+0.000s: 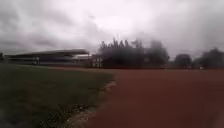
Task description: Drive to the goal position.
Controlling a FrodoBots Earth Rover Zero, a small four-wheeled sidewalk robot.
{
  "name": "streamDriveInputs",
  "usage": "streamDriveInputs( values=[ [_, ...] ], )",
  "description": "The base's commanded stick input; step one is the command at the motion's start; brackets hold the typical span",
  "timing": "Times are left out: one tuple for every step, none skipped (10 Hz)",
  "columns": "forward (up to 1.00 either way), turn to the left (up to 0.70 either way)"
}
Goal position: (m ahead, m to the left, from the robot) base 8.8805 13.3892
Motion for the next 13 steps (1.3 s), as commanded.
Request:
streamDriveInputs(
  values=[
    [0.7, 0.0],
    [0.7, 0.0],
    [0.7, 0.0],
    [0.7, 0.0],
    [0.7, 0.0],
    [0.7, 0.0],
    [0.7, -0.03],
    [0.7, -0.21],
    [0.7, -0.35],
    [0.7, -0.35],
    [0.7, -0.35],
    [0.7, -0.35],
    [0.7, -0.35]
  ],
)
